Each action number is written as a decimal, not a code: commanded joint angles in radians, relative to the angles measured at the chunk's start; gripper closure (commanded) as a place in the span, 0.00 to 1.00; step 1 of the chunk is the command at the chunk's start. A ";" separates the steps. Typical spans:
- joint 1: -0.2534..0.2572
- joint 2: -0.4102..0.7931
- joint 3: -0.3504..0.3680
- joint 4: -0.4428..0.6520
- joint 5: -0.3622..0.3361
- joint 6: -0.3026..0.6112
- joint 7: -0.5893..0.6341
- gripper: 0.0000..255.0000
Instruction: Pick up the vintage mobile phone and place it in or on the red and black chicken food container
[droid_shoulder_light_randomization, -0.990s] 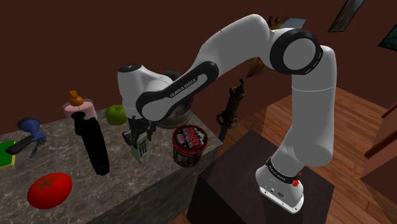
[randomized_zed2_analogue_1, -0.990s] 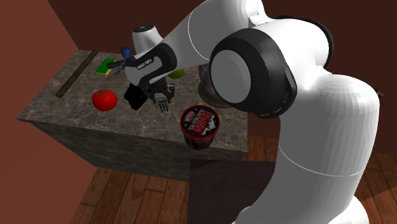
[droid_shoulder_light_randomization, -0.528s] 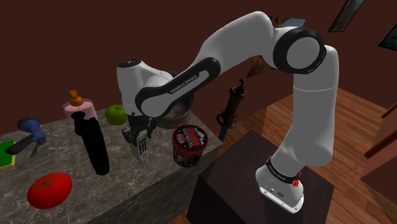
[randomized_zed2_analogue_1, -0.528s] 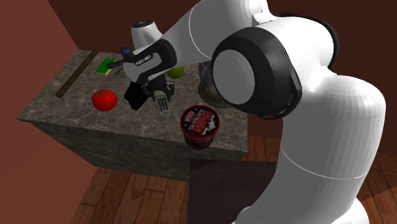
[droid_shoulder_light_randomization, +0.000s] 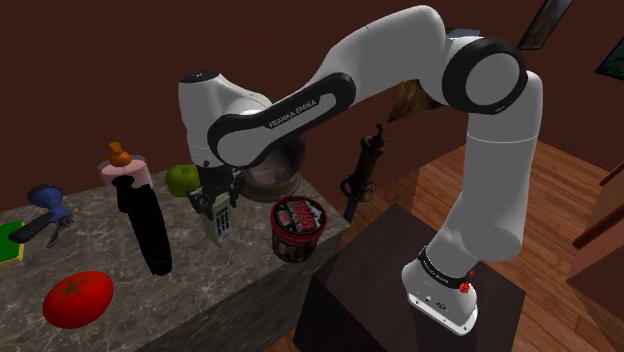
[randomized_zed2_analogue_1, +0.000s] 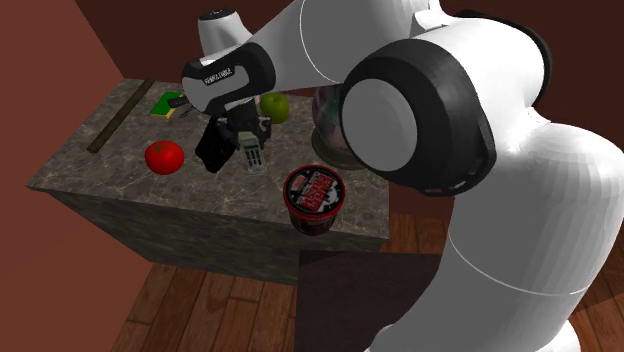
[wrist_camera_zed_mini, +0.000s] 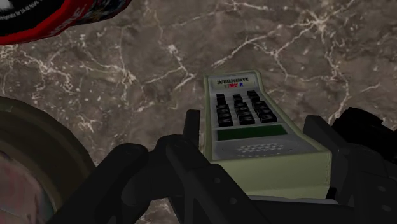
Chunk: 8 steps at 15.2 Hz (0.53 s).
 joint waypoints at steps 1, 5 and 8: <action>-0.005 -0.021 0.005 0.001 0.010 -0.020 -0.006 1.00; -0.009 -0.045 0.011 0.023 0.023 -0.065 -0.013 1.00; -0.012 -0.062 0.014 0.043 0.032 -0.099 -0.018 1.00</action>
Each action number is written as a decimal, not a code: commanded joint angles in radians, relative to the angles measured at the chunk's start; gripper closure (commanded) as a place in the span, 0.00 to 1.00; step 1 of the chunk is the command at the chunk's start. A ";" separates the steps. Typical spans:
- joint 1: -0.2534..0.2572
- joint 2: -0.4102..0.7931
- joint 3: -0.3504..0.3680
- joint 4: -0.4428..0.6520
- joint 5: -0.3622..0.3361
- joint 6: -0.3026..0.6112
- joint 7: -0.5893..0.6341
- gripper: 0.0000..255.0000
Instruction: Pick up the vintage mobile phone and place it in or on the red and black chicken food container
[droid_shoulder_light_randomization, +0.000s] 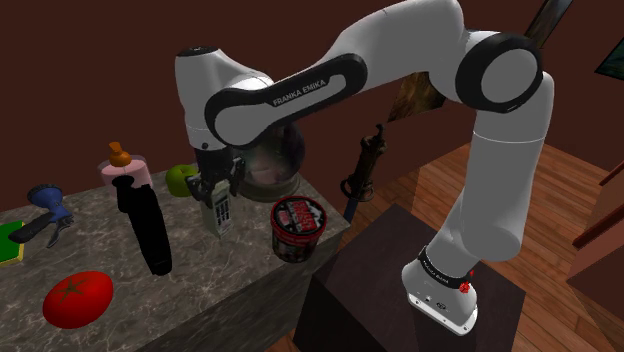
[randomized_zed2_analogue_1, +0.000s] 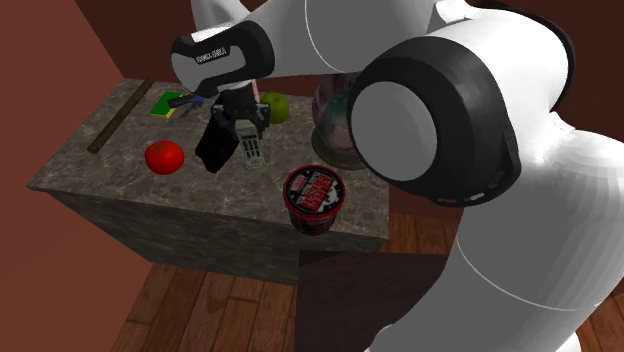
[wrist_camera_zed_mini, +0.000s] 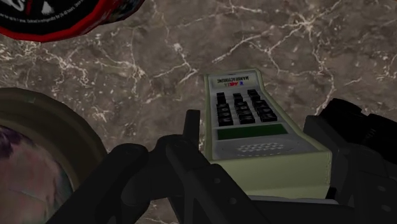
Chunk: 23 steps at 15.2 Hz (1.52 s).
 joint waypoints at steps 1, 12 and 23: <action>-0.001 -0.012 0.003 0.013 0.006 -0.023 -0.003 1.00; -0.005 -0.056 0.012 0.105 0.030 -0.154 -0.015 1.00; -0.001 -0.074 0.018 0.227 0.040 -0.293 -0.020 1.00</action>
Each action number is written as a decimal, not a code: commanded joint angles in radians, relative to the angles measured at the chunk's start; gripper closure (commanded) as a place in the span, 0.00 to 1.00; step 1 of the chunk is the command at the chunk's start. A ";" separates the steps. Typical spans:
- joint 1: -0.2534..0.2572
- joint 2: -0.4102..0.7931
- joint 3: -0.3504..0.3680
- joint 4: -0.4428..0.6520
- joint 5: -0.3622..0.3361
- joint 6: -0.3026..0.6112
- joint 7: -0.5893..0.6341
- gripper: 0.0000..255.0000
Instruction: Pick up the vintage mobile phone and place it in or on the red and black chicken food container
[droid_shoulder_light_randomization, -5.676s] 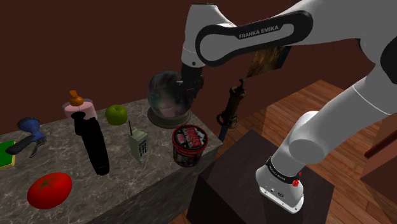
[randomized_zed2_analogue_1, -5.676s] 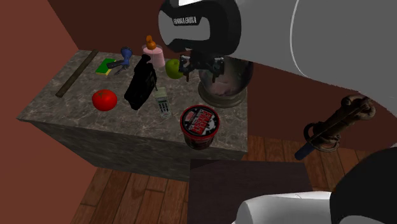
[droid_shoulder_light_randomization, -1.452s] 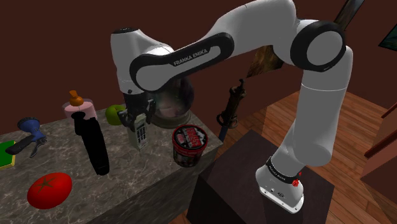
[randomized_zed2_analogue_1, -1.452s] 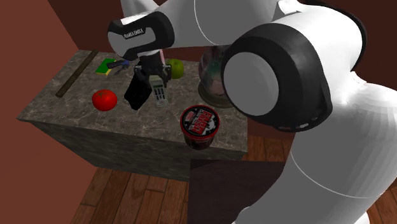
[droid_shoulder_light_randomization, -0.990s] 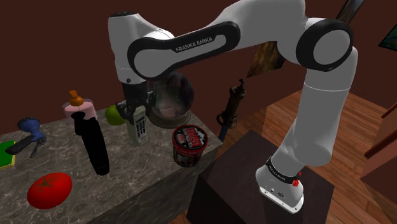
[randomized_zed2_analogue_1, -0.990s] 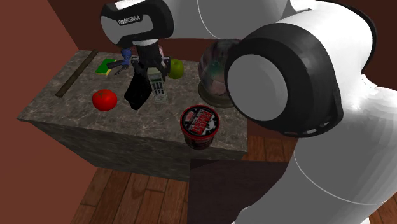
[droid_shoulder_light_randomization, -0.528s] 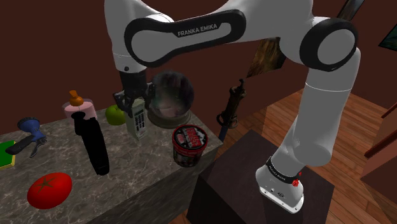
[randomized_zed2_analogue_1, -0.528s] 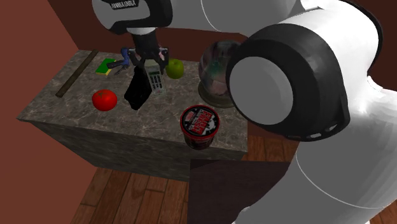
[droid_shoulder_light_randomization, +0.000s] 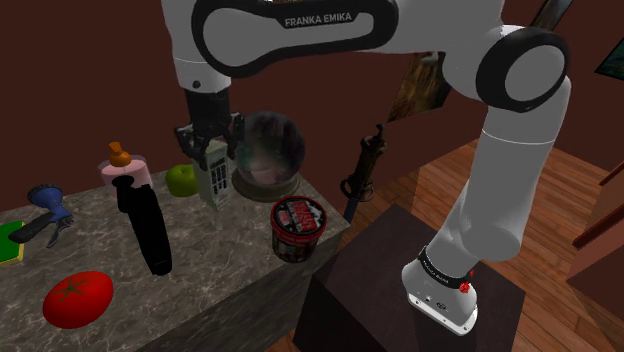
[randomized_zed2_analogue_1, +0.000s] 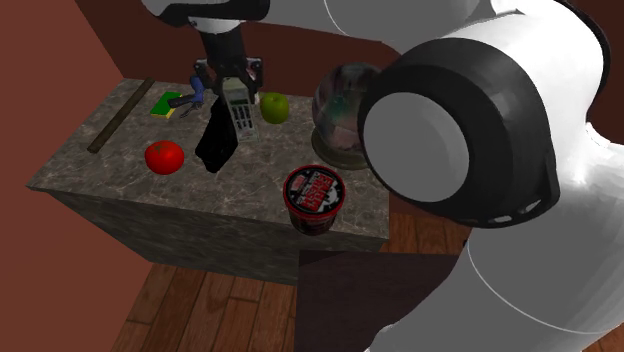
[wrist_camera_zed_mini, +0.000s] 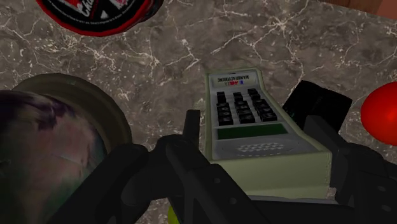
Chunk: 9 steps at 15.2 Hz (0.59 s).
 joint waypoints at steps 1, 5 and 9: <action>-0.018 -0.046 0.000 -0.044 0.020 0.003 -0.017 1.00; -0.074 -0.229 -0.010 -0.253 0.100 0.047 -0.093 1.00; -0.103 -0.402 -0.041 -0.429 0.171 0.063 -0.177 1.00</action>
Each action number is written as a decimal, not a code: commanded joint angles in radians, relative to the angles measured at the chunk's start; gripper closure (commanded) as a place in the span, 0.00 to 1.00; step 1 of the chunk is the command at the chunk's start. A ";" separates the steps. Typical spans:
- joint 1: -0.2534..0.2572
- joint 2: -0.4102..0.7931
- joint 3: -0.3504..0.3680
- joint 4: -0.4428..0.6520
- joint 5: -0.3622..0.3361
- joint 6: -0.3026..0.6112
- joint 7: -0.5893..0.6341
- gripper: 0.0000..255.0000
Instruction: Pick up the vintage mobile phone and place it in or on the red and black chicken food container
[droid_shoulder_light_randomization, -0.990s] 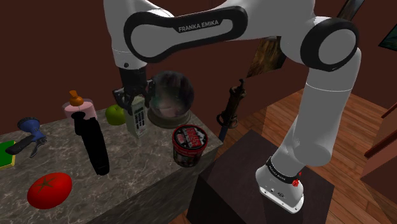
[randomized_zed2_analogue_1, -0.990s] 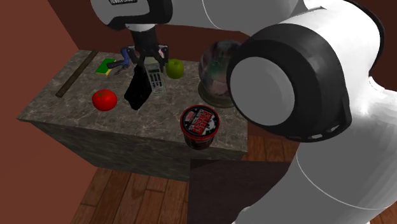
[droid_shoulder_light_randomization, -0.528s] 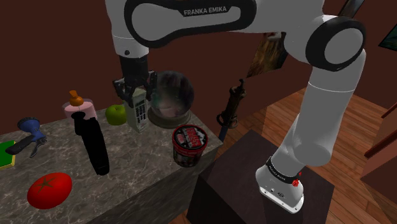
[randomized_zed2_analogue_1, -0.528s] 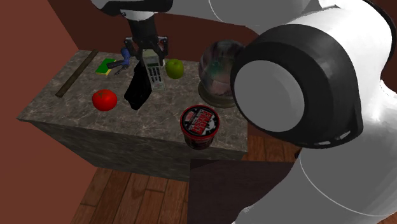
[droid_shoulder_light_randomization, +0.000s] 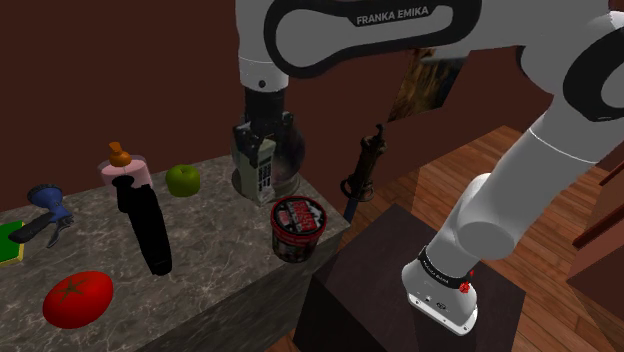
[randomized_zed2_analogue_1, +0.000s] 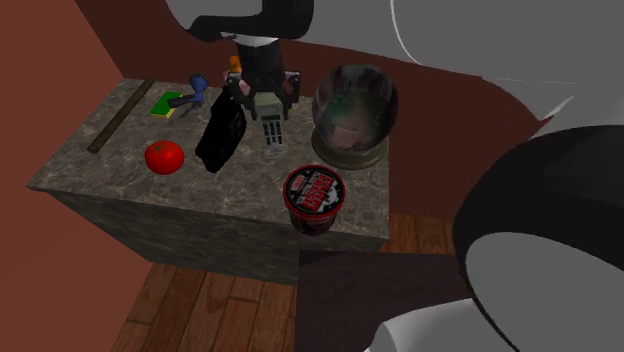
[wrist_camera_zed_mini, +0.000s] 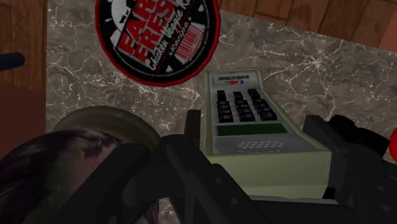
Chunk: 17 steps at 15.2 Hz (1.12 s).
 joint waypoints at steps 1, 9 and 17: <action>-0.010 -0.084 -0.018 -0.081 0.032 0.004 -0.042 1.00; -0.013 -0.383 -0.118 -0.342 0.099 -0.034 -0.187 1.00; -0.010 -0.366 -0.105 -0.436 0.105 0.077 -0.188 1.00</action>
